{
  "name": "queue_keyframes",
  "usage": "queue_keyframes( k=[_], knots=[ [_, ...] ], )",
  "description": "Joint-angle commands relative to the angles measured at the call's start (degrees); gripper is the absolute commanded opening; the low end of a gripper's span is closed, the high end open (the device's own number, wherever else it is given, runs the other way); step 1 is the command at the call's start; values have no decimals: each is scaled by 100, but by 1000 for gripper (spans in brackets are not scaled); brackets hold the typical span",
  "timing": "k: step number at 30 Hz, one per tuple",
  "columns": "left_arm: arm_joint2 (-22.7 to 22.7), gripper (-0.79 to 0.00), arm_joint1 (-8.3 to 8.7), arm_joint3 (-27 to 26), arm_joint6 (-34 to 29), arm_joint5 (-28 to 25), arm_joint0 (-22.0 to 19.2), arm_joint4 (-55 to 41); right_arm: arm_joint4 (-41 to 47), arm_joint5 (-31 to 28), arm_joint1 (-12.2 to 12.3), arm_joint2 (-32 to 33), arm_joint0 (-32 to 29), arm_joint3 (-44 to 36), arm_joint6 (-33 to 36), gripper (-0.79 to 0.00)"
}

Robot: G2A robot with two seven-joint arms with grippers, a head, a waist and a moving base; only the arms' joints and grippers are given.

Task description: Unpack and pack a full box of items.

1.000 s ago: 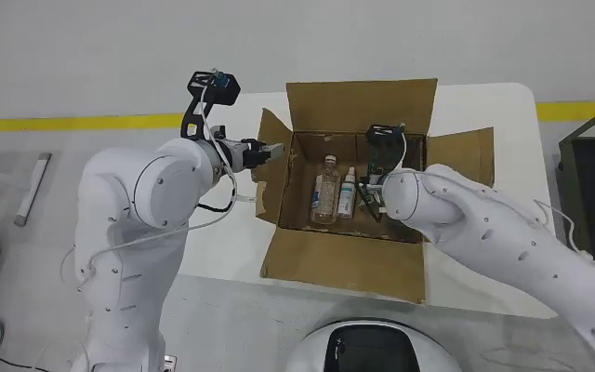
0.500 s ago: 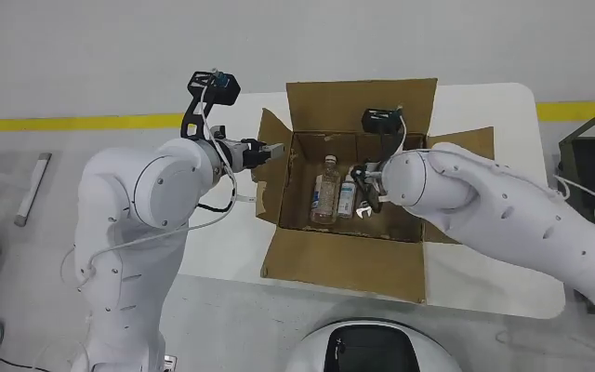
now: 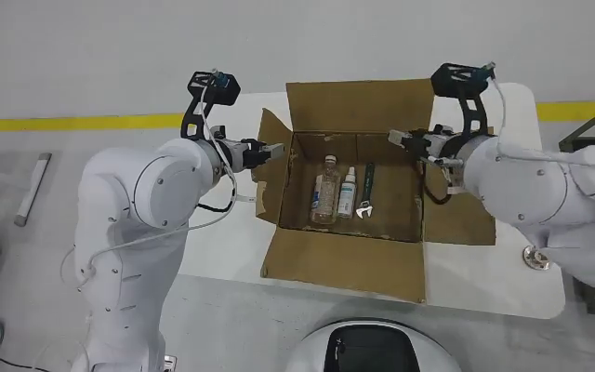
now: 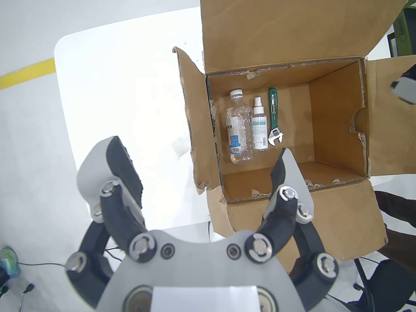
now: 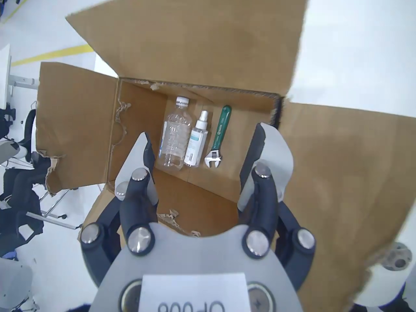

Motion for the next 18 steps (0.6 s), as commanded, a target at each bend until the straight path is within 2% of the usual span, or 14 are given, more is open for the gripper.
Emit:
queue_keyframes(
  k=[1, 4, 11, 18],
  knots=[
    [0, 0, 0, 0, 0, 0, 0, 0, -159, -189, 193, 593, -307, -76, 194, -108],
    [0, 0, 0, 0, 0, 0, 0, 0, -447, -454, 464, 1446, -862, -154, 459, 0],
    [0, 0, 0, 0, 0, 0, 0, 0, -1262, -1104, 933, 3340, -2543, -196, 1108, 0],
    [0, 0, 0, 0, 0, 0, 0, 0, -1600, -1744, 1058, 4787, -4193, -160, 1749, 0]
  ],
)
